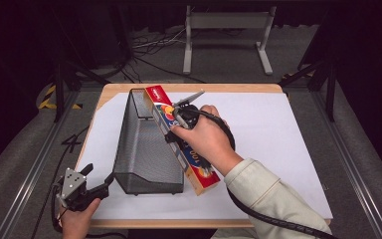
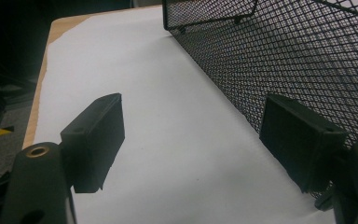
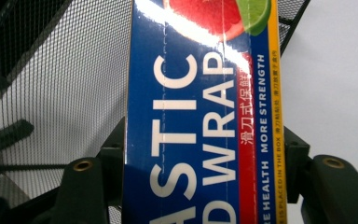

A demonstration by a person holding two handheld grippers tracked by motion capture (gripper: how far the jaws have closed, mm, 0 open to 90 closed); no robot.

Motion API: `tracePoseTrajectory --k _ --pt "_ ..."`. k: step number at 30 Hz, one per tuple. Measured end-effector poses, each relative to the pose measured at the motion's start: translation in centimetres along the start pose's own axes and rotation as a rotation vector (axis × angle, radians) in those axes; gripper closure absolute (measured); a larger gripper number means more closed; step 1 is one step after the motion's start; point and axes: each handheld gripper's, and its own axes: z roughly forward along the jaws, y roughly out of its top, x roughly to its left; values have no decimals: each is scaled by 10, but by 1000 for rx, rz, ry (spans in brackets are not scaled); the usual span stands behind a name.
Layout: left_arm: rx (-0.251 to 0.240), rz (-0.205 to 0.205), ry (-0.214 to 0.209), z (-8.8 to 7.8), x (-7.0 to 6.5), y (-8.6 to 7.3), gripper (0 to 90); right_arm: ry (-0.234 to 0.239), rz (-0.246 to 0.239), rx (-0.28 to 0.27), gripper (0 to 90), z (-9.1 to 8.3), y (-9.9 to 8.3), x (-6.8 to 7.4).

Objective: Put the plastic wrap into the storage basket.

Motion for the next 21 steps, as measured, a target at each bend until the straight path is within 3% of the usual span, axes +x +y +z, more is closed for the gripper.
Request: tracePoseTrajectory --k 13,21 --pt "-2 -6 10 -4 1 -2 229 -13 41 37 398 18 9 17" --pt "-5 -7 8 -4 1 -2 229 -13 -11 46 396 29 10 29"
